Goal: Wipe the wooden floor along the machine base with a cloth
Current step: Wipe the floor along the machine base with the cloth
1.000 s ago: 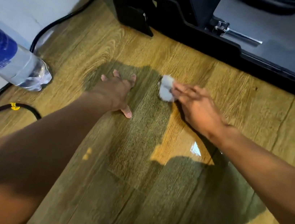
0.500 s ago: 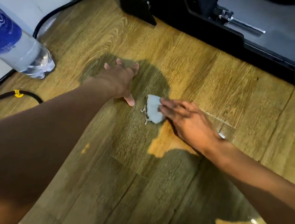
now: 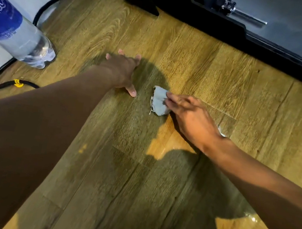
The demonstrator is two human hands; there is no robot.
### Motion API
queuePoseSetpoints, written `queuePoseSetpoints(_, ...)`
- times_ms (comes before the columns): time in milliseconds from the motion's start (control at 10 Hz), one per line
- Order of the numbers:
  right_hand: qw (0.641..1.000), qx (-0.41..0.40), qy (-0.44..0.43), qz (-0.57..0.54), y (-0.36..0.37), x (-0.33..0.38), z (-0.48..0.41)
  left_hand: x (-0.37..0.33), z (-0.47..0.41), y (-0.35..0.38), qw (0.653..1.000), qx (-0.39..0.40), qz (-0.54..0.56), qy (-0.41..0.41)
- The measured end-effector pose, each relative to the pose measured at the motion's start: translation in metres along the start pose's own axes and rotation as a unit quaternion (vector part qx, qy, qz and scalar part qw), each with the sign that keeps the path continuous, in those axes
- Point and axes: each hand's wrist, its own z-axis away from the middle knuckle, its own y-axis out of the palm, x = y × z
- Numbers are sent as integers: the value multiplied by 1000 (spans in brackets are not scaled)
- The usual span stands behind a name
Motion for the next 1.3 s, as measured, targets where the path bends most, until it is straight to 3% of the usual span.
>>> queuePoseSetpoints(100,914,-129,-22,-384,-8,42,13,1,3,0,1000,4,11,-7)
queuePoseSetpoints(200,884,-184,-68,-425,-16,85,45,1,5,3,1000,6,22,-6)
queuePoseSetpoints(300,867,-256,-113,-411,-5,74,49,1,8,6,1000,-3,30,-6)
queuePoseSetpoints(400,860,-232,-2,-454,-2,44,29,3,10,7,999,-13,31,2)
queuePoseSetpoints(500,893,-212,0,-396,-3,63,43,-3,15,10,998,-40,-8,37)
queuePoseSetpoints(600,863,-268,-116,-412,-6,96,76,-8,15,16,996,-52,-32,61)
queuePoseSetpoints(700,847,-260,-186,-425,1,74,74,-11,12,15,998,-23,-16,58)
queuePoseSetpoints(800,870,-211,-97,-434,6,32,43,-14,13,17,998,-1,-30,54)
queuePoseSetpoints(900,866,-176,80,-461,12,9,18,-23,19,20,998,5,-50,47)
queuePoseSetpoints(1000,853,-217,52,-471,11,27,29,-31,22,17,998,12,-39,45)
queuePoseSetpoints(1100,843,-254,-152,-449,19,45,53,-43,21,12,997,19,-57,47)
queuePoseSetpoints(1200,874,-237,-137,-401,31,8,34,-47,19,11,996,22,-48,65)
queuePoseSetpoints(1300,851,-214,129,-462,46,-64,-21,-46,16,9,997,37,-29,65)
